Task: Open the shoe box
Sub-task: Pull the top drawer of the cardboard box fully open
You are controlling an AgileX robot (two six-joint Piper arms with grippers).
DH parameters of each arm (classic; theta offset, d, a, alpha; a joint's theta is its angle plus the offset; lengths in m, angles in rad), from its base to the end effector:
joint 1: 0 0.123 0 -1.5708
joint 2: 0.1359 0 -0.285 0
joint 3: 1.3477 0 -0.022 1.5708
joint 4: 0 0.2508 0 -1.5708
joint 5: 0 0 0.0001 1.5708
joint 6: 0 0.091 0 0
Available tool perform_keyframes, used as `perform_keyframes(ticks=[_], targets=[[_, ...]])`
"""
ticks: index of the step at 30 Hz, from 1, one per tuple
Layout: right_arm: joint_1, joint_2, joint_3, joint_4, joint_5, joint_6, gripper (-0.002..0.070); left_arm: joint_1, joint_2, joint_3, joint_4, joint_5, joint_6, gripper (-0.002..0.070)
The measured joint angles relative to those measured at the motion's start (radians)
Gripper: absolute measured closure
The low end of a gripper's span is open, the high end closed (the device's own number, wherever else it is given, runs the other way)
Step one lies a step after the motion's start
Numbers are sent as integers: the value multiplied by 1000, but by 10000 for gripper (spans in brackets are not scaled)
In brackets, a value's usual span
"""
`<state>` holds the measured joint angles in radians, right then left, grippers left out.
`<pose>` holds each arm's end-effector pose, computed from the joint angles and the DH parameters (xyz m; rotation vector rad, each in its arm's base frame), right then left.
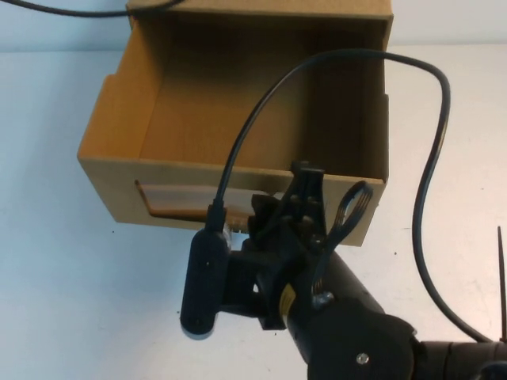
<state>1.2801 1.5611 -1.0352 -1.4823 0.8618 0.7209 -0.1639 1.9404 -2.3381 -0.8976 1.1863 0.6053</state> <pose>0.1586 0.2899 0.2885 -1.3220 1.4352 -0.5308 0.3881 -0.1311 0.4780 0.8025 1.8402 -0.8344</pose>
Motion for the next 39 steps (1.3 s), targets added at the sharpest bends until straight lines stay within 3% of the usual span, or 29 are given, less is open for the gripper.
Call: perform_keyframes(ticks=[10, 21, 30, 39], targets=[[-4, -98, 75, -5, 4, -9, 557, 56, -118, 0, 11, 33, -6, 680], [-4, -361, 101, 125, -271, -9, 557, 56, -253, 0, 40, 76, -15, 680], [-4, -603, 101, 197, -357, -9, 584, 56, -517, 88, 222, 84, -85, 680], [-4, -750, 101, 193, -239, -9, 680, 56, -1013, 543, 503, 78, -94, 680]])
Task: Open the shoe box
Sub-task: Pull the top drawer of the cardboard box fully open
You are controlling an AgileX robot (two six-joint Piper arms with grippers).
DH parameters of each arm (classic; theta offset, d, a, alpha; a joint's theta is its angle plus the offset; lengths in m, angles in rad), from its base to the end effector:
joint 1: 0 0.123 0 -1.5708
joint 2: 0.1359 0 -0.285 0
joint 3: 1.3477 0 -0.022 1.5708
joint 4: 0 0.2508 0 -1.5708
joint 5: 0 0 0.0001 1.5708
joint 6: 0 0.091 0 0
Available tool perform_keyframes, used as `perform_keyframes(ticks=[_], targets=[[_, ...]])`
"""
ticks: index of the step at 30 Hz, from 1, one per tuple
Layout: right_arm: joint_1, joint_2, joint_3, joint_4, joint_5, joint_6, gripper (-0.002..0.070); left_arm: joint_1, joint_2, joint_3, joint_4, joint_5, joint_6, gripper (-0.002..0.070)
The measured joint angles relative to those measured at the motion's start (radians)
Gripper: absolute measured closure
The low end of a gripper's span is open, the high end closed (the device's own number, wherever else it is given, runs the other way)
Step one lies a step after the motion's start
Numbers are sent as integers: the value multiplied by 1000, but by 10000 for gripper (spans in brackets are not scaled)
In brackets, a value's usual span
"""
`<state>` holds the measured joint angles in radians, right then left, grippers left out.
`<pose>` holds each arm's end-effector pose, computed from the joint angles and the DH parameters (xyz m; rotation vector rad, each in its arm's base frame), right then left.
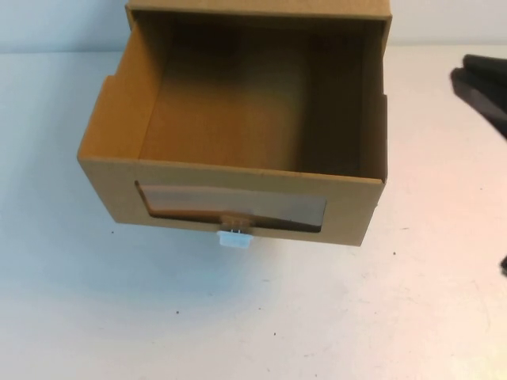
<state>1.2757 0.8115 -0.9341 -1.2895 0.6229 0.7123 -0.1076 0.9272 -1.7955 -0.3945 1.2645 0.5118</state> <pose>0.0924 0.1283 0.4291 -0.8754 1.2932 0.1350 0.0655 -0.0406 0.5656 0.6963 1.7014 -0.1524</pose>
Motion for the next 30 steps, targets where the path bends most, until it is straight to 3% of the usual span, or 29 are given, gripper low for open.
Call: perform_keyframes(ticks=[4, 8, 14, 21, 30], targets=[[0, -12, 0, 0, 10, 0, 686, 0, -255, 311, 142, -134, -15, 680], [0, -12, 0, 0, 11, 0, 688, 0, -478, 678, 293, -329, -132, 680], [0, -12, 0, -23, 21, 0, 689, 0, -658, 1084, 351, -574, -318, 680], [0, -12, 0, -29, 21, 0, 689, 0, -702, 1200, 372, -718, -353, 680], [0, -12, 0, -32, 21, 0, 689, 0, -702, 1204, 416, -730, -353, 680]])
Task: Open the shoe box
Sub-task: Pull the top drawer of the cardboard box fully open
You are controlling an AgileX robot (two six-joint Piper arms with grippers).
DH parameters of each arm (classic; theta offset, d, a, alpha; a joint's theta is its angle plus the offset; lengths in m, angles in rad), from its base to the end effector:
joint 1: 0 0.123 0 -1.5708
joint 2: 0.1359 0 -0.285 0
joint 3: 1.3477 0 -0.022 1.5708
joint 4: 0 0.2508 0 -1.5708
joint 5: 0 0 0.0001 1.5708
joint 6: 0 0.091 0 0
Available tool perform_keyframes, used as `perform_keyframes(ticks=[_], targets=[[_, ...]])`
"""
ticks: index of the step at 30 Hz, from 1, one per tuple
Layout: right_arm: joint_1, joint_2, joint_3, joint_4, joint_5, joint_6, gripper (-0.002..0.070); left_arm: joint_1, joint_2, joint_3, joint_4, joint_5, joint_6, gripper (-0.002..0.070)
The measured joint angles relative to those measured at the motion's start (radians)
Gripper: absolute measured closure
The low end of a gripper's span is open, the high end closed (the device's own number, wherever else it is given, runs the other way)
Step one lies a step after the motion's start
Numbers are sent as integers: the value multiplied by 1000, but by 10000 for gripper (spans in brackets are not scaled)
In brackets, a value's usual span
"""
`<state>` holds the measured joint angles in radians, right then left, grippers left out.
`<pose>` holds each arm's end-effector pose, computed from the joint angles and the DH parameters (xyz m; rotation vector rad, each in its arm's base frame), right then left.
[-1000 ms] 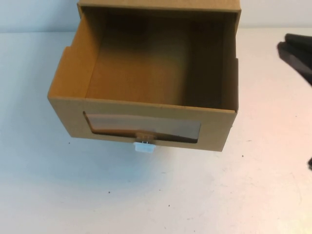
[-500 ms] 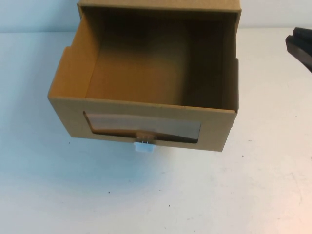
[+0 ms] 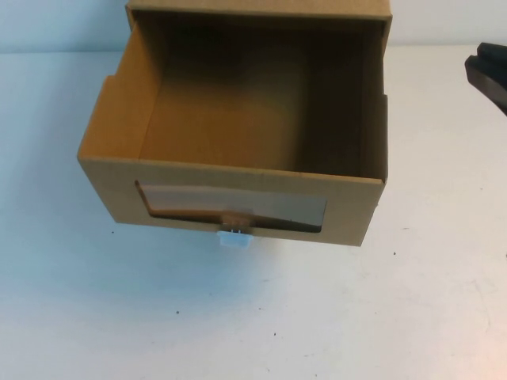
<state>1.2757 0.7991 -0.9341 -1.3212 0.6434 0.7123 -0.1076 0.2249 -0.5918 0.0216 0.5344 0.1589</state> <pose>0.0927 0.1228 0.4319 -0.8582 1.2786 0.1014 0.0397 -0.0033 0.3460 0.2263 1.6358 0.0623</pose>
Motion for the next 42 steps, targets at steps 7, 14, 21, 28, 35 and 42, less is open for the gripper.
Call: perform_keyframes(ticks=[7, 14, 21, 28, 35, 42], targets=[[0, 0, 0, 0, 0, 0, 689, 0, 0, 0, 1, 0, 0, 680], [0, 0, 0, -1, 0, 0, 689, 0, 0, 2, 18, -2, 2, 680], [0, 0, 0, -1, 0, 0, 689, 0, -28, 181, -2, -46, 7, 680], [0, 0, 0, -1, -20, 0, 689, 0, -165, 477, 19, -297, 7, 680], [0, 0, 0, -1, -24, 0, 689, 0, -234, 613, -22, -316, 6, 680], [0, 0, 0, -1, -24, 0, 689, 0, -234, 619, -36, -154, 4, 680]])
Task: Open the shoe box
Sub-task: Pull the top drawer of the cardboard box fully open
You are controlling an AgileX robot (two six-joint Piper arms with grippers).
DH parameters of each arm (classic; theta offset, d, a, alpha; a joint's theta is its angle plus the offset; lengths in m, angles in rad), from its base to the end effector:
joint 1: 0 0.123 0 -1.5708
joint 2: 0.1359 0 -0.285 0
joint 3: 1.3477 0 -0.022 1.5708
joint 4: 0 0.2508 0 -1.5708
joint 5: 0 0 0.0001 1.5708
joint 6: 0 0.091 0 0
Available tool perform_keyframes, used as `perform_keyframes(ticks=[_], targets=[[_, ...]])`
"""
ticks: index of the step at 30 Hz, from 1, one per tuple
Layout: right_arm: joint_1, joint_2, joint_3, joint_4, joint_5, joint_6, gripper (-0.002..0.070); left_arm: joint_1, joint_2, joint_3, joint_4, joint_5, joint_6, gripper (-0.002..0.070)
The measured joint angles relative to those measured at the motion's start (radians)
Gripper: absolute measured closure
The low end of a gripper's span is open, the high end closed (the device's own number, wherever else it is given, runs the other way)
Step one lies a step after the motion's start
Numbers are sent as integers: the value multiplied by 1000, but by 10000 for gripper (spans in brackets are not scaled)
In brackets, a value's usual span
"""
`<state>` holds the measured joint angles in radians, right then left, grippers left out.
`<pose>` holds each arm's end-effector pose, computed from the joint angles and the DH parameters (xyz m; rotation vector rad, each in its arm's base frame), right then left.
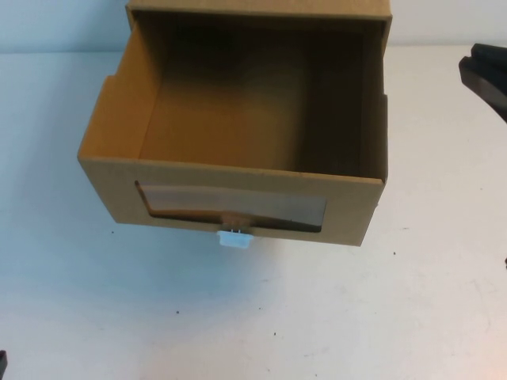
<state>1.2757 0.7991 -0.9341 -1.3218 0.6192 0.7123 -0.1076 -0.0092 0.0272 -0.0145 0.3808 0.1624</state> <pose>0.0914 0.1244 0.4326 -0.8691 1.2616 0.1188 0.0522 -0.0061 0.1703 0.2445 1.8665 0.0233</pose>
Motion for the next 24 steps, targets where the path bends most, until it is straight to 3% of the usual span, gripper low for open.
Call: perform_keyframes(ticks=[24], targets=[[0, 0, 0, 0, -18, 0, 690, 0, -2, 0, -4, 13, 0, 680]])
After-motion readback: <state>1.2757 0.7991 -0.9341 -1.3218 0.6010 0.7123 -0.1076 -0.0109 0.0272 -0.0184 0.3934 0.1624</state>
